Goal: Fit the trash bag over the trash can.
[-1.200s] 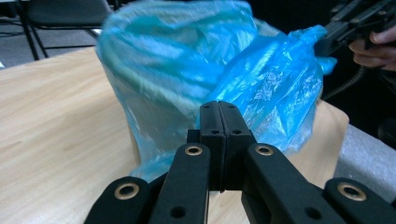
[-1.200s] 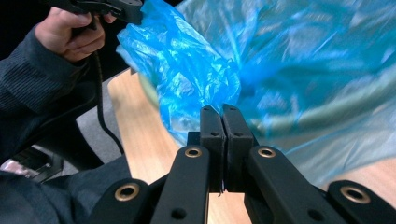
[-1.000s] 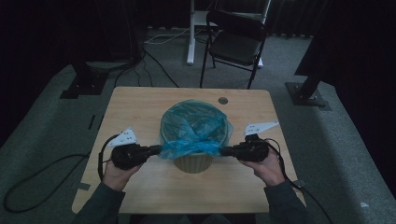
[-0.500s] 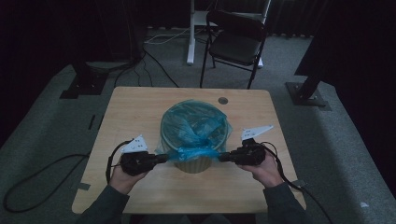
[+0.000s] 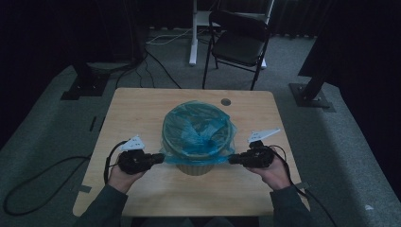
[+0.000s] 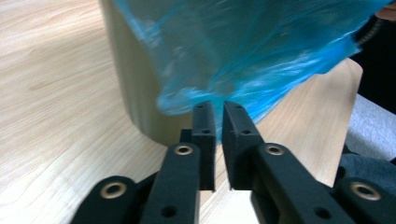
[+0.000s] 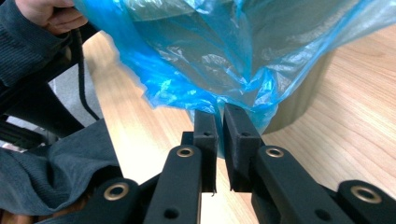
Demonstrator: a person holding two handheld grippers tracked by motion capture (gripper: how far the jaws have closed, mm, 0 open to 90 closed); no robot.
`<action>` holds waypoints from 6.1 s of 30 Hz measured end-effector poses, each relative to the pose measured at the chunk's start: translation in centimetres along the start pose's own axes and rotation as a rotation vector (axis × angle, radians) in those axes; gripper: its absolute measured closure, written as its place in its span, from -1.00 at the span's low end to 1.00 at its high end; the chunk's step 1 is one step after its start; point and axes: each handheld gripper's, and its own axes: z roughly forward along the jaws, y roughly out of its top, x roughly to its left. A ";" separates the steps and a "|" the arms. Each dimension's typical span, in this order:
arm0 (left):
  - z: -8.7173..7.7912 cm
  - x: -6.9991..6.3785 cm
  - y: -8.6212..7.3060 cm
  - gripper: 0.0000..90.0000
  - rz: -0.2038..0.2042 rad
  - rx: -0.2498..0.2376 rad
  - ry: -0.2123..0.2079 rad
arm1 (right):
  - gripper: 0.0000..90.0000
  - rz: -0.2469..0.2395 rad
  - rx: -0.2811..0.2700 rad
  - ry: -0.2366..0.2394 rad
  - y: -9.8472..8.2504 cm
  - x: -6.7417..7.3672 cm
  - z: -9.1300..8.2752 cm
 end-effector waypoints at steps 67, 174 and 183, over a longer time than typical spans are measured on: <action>3.5 5.5 11.5 0.71 -0.110 -0.143 0.101 | 0.89 -0.035 -0.221 -0.243 11.8 -5.5 1.8; 0.8 0.4 12.6 0.41 0.057 -0.157 -0.035 | 0.22 0.000 -0.088 -0.322 2.3 -2.0 -0.1; 2.1 -0.8 13.9 0.39 0.128 -0.095 -0.060 | 0.20 -0.017 -0.060 -0.305 2.1 -2.0 1.0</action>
